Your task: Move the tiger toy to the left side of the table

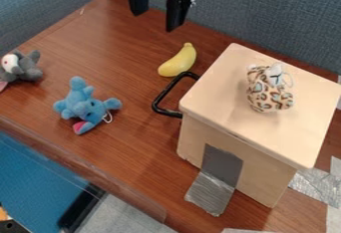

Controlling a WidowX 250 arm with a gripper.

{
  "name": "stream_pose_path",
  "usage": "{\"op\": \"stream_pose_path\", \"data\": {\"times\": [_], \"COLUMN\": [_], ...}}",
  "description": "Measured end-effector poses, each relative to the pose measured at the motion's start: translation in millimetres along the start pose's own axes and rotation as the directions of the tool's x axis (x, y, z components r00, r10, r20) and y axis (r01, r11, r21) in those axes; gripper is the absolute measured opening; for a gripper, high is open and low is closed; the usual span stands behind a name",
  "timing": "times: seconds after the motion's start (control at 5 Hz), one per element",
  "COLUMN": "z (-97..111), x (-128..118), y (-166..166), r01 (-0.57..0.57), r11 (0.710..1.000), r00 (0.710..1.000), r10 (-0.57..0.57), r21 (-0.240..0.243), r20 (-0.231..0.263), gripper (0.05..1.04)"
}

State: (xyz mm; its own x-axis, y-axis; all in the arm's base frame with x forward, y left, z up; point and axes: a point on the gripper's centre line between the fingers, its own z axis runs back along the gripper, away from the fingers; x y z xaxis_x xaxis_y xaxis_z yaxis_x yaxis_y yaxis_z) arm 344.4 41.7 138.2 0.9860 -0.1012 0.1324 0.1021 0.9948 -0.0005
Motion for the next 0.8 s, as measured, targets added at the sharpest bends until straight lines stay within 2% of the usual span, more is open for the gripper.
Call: {"op": "stream_pose_path", "data": {"times": [0.2,0.4,0.6,0.8], "z": [-11,16,37,53], "x": [-4,-9,-6,6], "y": [-1,-21,-42,-74], "r01": [-0.008,-0.002,0.008,0.057], "r11": [1.000,1.000,1.000,0.998], "r00": [0.999,0.999,0.997,0.991], "r10": [0.008,0.002,-0.009,-0.057], "r21": [-0.007,0.009,0.019,0.003], "r20": [-0.036,0.039,0.075,0.120], "gripper": [1.001,1.001,1.001,1.001]}}
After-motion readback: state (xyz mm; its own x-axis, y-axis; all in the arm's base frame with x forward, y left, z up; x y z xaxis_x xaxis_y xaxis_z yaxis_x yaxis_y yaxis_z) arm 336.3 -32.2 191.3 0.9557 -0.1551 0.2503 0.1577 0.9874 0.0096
